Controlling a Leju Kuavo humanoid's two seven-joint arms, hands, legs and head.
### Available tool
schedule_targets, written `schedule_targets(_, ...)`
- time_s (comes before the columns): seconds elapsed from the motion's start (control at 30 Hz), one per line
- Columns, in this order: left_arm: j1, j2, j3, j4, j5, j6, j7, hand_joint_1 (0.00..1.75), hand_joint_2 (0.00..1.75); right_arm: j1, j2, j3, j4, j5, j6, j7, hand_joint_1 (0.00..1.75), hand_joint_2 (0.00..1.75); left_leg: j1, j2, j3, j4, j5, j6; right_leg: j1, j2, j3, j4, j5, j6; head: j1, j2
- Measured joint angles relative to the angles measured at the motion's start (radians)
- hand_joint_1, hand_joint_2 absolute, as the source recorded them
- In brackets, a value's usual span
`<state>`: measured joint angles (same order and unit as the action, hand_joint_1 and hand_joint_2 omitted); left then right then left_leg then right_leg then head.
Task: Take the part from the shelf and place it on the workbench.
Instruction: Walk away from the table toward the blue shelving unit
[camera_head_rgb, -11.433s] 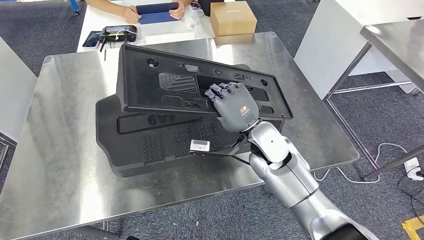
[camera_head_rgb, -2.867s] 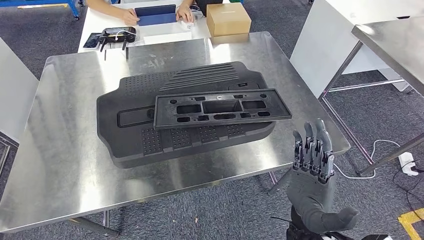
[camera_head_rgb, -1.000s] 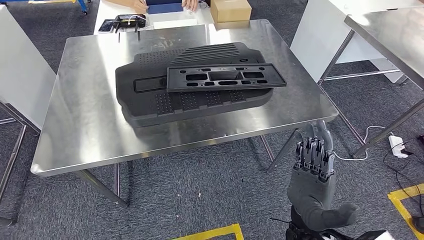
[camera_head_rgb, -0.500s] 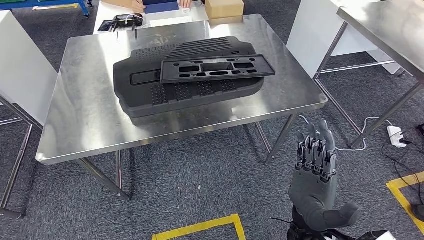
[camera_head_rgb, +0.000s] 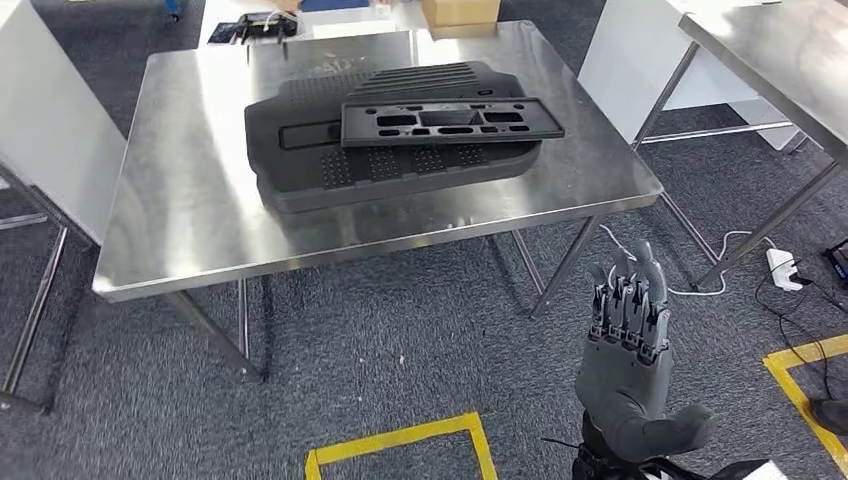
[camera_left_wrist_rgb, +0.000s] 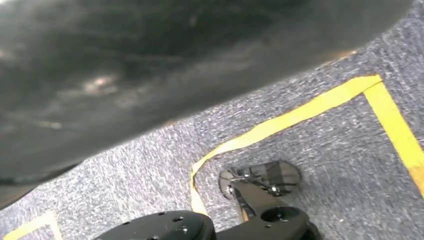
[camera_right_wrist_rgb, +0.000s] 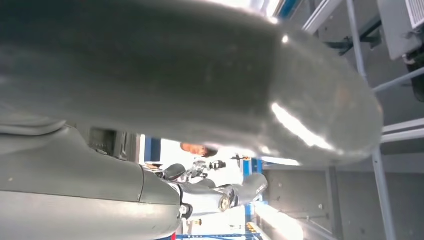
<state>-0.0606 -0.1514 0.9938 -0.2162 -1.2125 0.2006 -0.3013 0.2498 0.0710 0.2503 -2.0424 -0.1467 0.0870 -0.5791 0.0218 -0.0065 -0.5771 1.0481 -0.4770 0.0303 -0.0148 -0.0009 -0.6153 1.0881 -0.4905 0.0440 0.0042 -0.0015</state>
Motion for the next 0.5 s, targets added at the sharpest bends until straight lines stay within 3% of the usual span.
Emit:
schedule_targets(0.07, 0.000, 0.000, 0.000, 0.000, 0.000, 0.000, 0.001, 0.00, 0.00, 0.001, 0.000, 0.000, 0.000, 0.000, -0.003, 0.000, 0.00, 0.00, -0.003, 0.002, -0.021, 0.000, 0.014, 0.009, -0.001, 0.000, -0.052, 0.129, -0.069, -0.006, 0.003, 0.000)
schedule_targets(0.13, 0.000, 0.000, 0.001, 0.000, 0.000, -0.001, 0.002, 0.00, 0.00, 0.005, -0.002, -0.001, 0.000, -0.002, -0.007, 0.000, 0.00, 0.00, -0.005, 0.003, -0.041, 0.001, 0.028, 0.010, -0.001, 0.000, -0.070, 0.206, -0.098, -0.001, 0.003, 0.000)
schedule_targets(0.17, 0.000, 0.001, 0.001, 0.000, 0.000, -0.001, 0.002, 0.00, 0.00, 0.006, -0.002, -0.001, 0.000, -0.003, -0.008, 0.000, 0.00, 0.00, -0.005, 0.003, -0.049, 0.001, 0.035, 0.008, 0.000, 0.000, -0.049, 0.187, -0.090, 0.005, 0.003, 0.000)
schedule_targets(0.23, 0.000, 0.001, 0.002, 0.000, -0.001, -0.002, 0.003, 0.00, 0.00, 0.007, -0.003, -0.003, 0.000, -0.004, -0.010, 0.001, 0.00, 0.00, -0.005, 0.002, -0.062, 0.001, 0.049, 0.004, 0.001, 0.000, 0.043, 0.051, -0.054, 0.015, 0.003, 0.000)
schedule_targets(0.3, 0.000, 0.001, 0.004, 0.000, -0.001, -0.004, 0.003, 0.00, 0.00, 0.007, -0.003, -0.006, 0.000, -0.005, -0.012, 0.002, 0.00, 0.00, -0.007, 0.001, -0.069, -0.001, 0.063, -0.006, 0.007, 0.001, 0.119, -0.068, -0.029, 0.012, 0.002, 0.000)
schedule_targets(0.37, 0.000, 0.001, 0.005, 0.000, -0.001, -0.006, 0.003, 0.00, 0.00, 0.008, -0.004, -0.007, 0.000, -0.007, -0.014, 0.004, 0.00, 0.00, -0.006, 0.001, -0.071, -0.006, 0.076, -0.021, 0.015, 0.001, 0.125, -0.093, -0.021, 0.002, 0.002, 0.000)
schedule_targets(0.43, 0.001, 0.002, 0.007, 0.000, -0.002, -0.006, 0.003, 0.00, 0.00, 0.008, -0.005, -0.008, 0.000, -0.009, -0.017, 0.007, 0.00, 0.00, -0.004, 0.002, -0.074, -0.007, 0.079, -0.035, 0.009, 0.000, 0.117, -0.103, -0.006, -0.012, 0.002, 0.000)
schedule_targets(0.5, 0.002, 0.003, 0.007, 0.000, -0.002, -0.006, 0.003, 0.00, 0.00, 0.009, -0.005, -0.010, 0.001, -0.011, -0.023, 0.011, 0.00, 0.00, -0.003, 0.002, -0.093, 0.041, 0.027, -0.042, 0.000, -0.002, 0.113, -0.113, 0.013, -0.030, -0.001, 0.000)
